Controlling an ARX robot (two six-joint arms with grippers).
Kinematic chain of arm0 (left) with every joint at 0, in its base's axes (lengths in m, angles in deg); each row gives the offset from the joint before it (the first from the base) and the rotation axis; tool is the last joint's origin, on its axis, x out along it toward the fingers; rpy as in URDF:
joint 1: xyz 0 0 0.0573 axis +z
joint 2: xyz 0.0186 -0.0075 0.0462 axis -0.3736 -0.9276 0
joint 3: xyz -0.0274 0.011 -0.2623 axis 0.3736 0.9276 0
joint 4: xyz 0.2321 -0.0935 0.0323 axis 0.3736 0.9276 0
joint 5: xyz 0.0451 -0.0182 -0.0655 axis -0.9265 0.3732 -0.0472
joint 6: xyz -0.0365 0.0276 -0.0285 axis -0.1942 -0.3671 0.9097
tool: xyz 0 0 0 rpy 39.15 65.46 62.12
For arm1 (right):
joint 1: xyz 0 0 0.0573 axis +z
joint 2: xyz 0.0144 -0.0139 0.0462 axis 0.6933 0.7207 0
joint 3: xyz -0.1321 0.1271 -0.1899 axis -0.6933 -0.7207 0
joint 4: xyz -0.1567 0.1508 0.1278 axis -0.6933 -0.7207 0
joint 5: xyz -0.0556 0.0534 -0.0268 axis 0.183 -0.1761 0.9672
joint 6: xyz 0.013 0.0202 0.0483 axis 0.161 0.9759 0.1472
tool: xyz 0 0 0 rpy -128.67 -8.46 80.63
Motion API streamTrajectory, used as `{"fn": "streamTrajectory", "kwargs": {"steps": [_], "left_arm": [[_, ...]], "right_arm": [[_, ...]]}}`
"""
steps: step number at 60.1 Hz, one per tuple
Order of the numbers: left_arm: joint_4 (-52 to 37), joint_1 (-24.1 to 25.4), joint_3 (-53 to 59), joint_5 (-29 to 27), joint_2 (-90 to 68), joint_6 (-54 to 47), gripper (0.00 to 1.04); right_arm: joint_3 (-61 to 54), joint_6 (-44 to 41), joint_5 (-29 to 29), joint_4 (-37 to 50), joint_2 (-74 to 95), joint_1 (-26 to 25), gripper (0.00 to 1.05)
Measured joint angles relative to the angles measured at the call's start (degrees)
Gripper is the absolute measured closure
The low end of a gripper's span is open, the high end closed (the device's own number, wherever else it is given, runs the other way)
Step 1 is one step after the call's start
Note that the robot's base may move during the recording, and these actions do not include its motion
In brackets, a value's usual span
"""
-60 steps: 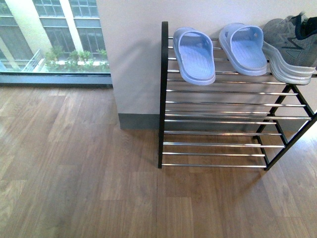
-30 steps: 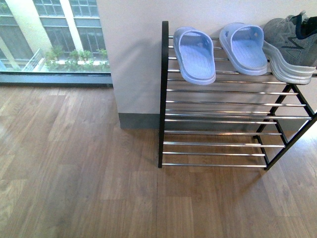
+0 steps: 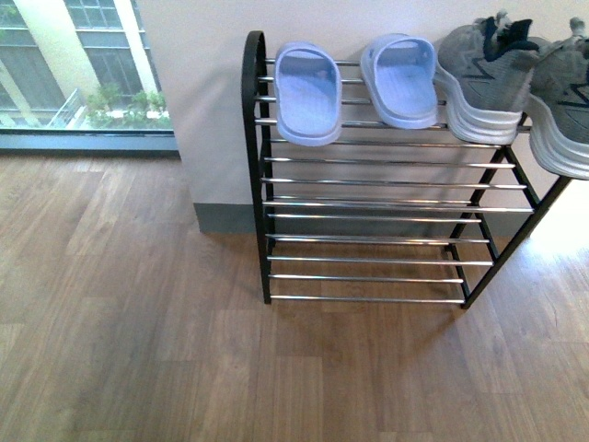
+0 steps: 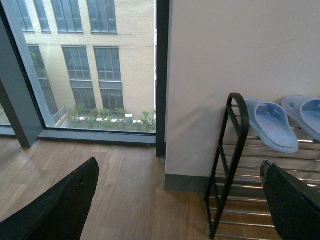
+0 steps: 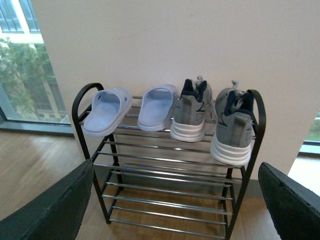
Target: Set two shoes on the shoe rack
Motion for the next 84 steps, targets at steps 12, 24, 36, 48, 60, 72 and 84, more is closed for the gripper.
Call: {"fn": "streamTrajectory", "kwargs": {"steps": [12, 24, 36, 48, 60, 72, 84], "left_arm": [[0.0, 0.0, 0.0, -0.1, 0.0, 0.0, 0.09], [0.0, 0.0, 0.0, -0.1, 0.0, 0.0, 0.09], [0.0, 0.0, 0.0, -0.1, 0.0, 0.0, 0.09], [0.0, 0.0, 0.0, -0.1, 0.0, 0.0, 0.09], [0.0, 0.0, 0.0, -0.1, 0.0, 0.0, 0.09], [0.0, 0.0, 0.0, -0.1, 0.0, 0.0, 0.09], [0.0, 0.0, 0.0, -0.1, 0.0, 0.0, 0.09]], "right_arm": [[0.0, 0.0, -0.1, 0.0, 0.0, 0.0, 0.09], [0.0, 0.0, 0.0, 0.0, 0.0, 0.0, 0.09], [0.0, 0.0, -0.1, 0.0, 0.0, 0.0, 0.09], [0.0, 0.0, -0.2, 0.0, 0.0, 0.0, 0.09], [0.0, 0.0, -0.2, 0.0, 0.0, 0.0, 0.09], [0.0, 0.0, -0.2, 0.0, 0.0, 0.0, 0.09], [0.0, 0.0, -0.2, 0.0, 0.0, 0.0, 0.09]]}}
